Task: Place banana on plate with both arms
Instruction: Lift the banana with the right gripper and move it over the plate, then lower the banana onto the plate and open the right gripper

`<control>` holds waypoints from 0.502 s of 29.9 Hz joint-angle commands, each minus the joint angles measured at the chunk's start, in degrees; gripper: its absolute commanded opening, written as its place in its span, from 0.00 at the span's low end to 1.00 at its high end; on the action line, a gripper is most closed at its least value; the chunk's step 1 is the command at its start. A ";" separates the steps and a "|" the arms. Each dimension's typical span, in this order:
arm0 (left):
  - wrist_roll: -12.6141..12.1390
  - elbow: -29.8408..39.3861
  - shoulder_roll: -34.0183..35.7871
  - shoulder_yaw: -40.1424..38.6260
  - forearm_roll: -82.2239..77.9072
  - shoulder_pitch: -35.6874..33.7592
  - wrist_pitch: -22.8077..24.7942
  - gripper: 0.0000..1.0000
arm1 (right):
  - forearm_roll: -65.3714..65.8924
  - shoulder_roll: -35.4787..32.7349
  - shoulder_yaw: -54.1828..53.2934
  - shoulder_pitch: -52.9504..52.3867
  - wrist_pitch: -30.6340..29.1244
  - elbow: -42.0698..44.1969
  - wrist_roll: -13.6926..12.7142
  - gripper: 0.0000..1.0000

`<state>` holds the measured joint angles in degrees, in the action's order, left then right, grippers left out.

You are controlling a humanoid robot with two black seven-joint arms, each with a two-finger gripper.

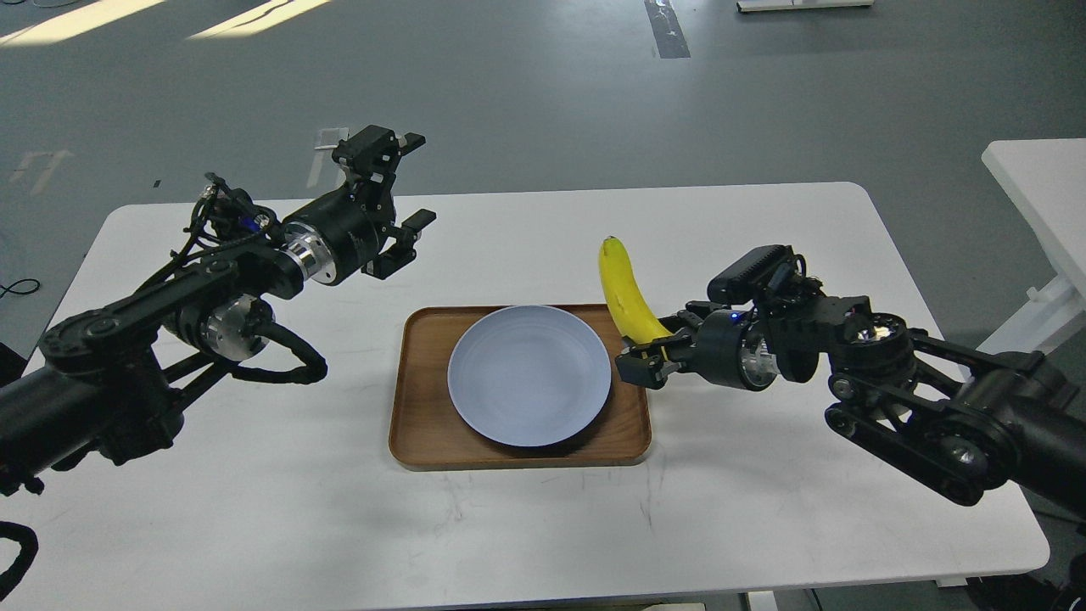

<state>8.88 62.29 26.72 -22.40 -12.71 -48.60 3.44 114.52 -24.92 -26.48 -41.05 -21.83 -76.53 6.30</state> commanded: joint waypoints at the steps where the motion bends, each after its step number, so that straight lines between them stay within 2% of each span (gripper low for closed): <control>1: 0.00 0.02 0.70 -0.01 0.06 0.09 -0.01 0.98 | 0.00 2.94 2.66 -1.13 -0.06 0.24 0.91 0.06; 6: 0.00 0.02 1.40 0.17 -0.03 0.44 0.08 0.98 | 0.00 5.06 3.72 -1.22 -0.14 0.68 1.44 0.07; 8: 0.00 0.02 1.93 0.08 0.06 1.05 0.25 0.98 | -0.09 5.85 4.16 -1.22 -0.14 1.29 1.35 0.14; 10: -0.09 -0.07 2.02 0.08 0.06 1.05 0.34 0.98 | -0.18 7.25 4.33 -1.05 -0.06 2.52 1.35 0.29; 12: -0.09 0.02 2.02 -0.01 0.14 0.97 0.43 0.98 | -0.18 7.78 4.33 -0.96 0.03 3.23 1.26 0.40; 13: -0.09 0.02 2.02 -0.09 0.06 0.97 0.52 0.98 | -0.18 8.22 4.25 -0.87 0.47 4.19 1.18 0.53; 14: -0.09 0.02 2.02 -0.10 0.14 0.97 0.52 0.98 | -0.26 8.40 4.16 -0.78 0.82 4.72 1.09 0.60; 15: -0.09 0.02 2.02 -0.10 0.15 0.97 0.43 0.98 | -0.35 8.92 4.16 -0.78 1.95 5.59 1.00 0.72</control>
<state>8.87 62.29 28.72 -22.43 -12.65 -47.63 3.90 114.34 -17.01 -22.18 -41.98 -21.50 -72.82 7.51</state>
